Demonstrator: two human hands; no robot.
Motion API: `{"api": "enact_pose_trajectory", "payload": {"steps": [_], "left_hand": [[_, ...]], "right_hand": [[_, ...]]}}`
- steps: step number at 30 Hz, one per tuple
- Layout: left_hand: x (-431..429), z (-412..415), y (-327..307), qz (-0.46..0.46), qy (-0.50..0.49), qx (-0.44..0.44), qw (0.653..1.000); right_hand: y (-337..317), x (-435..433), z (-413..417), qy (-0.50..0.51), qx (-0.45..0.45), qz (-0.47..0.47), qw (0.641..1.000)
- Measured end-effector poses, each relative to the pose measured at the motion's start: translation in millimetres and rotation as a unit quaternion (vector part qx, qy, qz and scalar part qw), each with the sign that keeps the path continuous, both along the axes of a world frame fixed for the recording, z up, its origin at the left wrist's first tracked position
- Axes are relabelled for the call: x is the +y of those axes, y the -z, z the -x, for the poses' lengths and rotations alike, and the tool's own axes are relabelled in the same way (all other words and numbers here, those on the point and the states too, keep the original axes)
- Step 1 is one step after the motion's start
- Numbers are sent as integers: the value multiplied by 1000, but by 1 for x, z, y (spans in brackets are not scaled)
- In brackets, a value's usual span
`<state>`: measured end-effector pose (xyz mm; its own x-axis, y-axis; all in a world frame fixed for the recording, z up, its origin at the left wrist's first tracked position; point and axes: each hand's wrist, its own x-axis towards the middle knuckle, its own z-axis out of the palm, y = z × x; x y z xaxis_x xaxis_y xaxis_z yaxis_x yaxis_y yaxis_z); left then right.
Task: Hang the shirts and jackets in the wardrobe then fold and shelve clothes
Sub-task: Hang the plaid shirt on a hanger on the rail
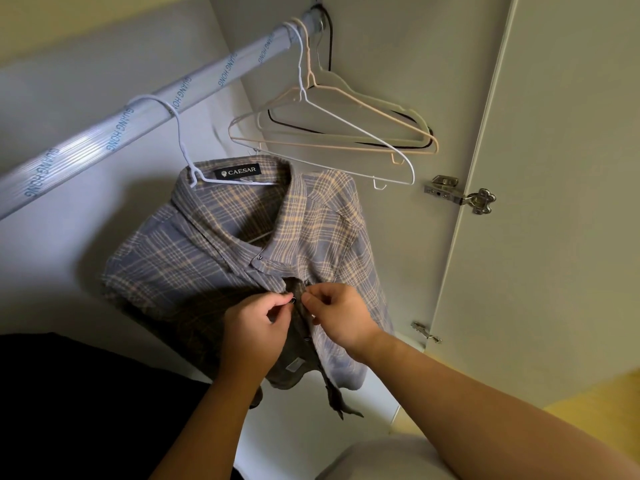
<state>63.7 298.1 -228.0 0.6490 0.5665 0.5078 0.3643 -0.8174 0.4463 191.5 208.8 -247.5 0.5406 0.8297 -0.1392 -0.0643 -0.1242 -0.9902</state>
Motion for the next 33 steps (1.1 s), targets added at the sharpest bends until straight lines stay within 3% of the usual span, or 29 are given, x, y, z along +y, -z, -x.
{"api": "enact_pose_trajectory", "payload": {"steps": [8,13,17,21,29,33], "left_hand": [[-3,-1,2,59,-37,-27,997],[-3,-1,2,58,-51,-38,996],[-3,0,4,63,-51,-40,996],[4,-1,9,205,-67,-58,975],[6,-1,5,351,-50,-94,930],[3,-7,4,294,-83,-50,951]], "right_hand": [[2,-2,-1,-8,-50,-2,999],[1,-1,-2,-5,-33,-12,999],[1,-1,-6,-22,-78,0,997],[-2,-1,-9,-29,-124,-3,992],[0,3,-2,33,-214,-9,976],[2,4,0,60,-263,-25,962]]}}
